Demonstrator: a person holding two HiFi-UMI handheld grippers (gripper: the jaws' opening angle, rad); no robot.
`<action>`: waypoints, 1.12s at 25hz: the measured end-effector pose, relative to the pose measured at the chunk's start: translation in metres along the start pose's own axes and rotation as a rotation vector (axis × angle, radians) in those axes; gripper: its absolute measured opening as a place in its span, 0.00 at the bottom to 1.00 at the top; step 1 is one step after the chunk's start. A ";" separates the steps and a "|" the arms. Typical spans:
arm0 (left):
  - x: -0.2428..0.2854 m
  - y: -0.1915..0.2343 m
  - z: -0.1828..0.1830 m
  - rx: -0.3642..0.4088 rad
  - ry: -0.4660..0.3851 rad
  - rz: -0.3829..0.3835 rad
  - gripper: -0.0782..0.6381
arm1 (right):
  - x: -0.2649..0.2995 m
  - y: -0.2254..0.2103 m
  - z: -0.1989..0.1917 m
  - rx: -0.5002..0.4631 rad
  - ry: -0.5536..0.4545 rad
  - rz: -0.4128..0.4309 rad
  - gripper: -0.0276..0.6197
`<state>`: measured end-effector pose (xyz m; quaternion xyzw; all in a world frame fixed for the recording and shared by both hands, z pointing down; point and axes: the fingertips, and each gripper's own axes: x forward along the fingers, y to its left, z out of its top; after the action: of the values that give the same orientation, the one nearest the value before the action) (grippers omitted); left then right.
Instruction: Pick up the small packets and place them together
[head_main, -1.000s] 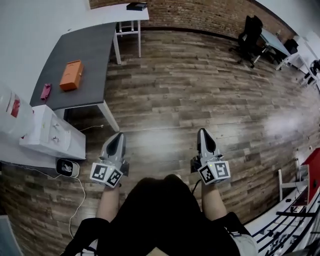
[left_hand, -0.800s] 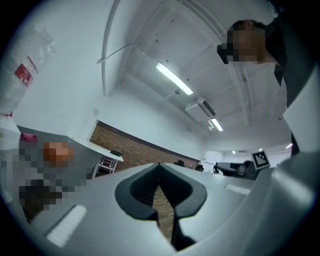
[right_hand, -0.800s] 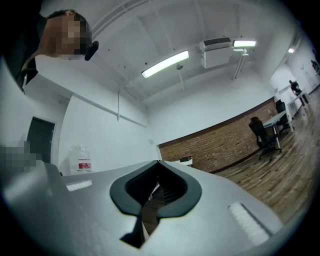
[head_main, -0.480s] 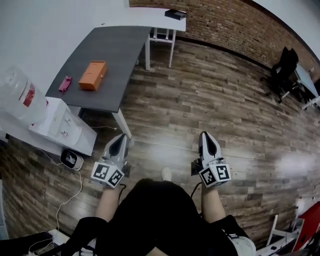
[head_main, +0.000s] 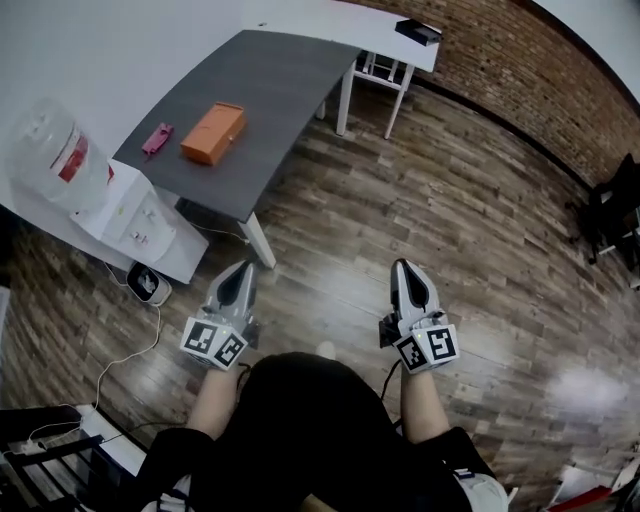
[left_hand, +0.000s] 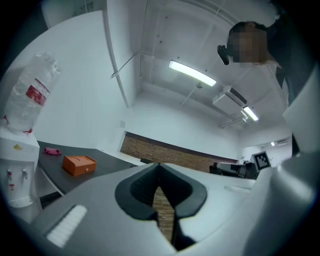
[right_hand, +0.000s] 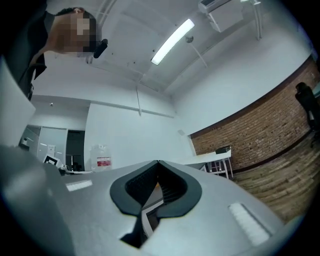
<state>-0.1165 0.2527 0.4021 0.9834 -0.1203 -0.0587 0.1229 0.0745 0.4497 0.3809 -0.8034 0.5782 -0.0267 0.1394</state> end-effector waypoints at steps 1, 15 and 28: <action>0.001 0.001 -0.001 -0.004 -0.001 0.014 0.11 | 0.005 -0.003 -0.001 -0.001 0.007 0.015 0.05; 0.014 0.076 0.000 -0.007 -0.017 0.172 0.11 | 0.117 -0.001 -0.029 -0.008 0.107 0.125 0.05; 0.091 0.185 0.036 0.027 -0.072 0.149 0.11 | 0.249 0.005 -0.012 -0.057 0.050 0.107 0.05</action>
<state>-0.0752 0.0472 0.4071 0.9705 -0.1981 -0.0831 0.1092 0.1494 0.2123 0.3620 -0.7741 0.6242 -0.0227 0.1030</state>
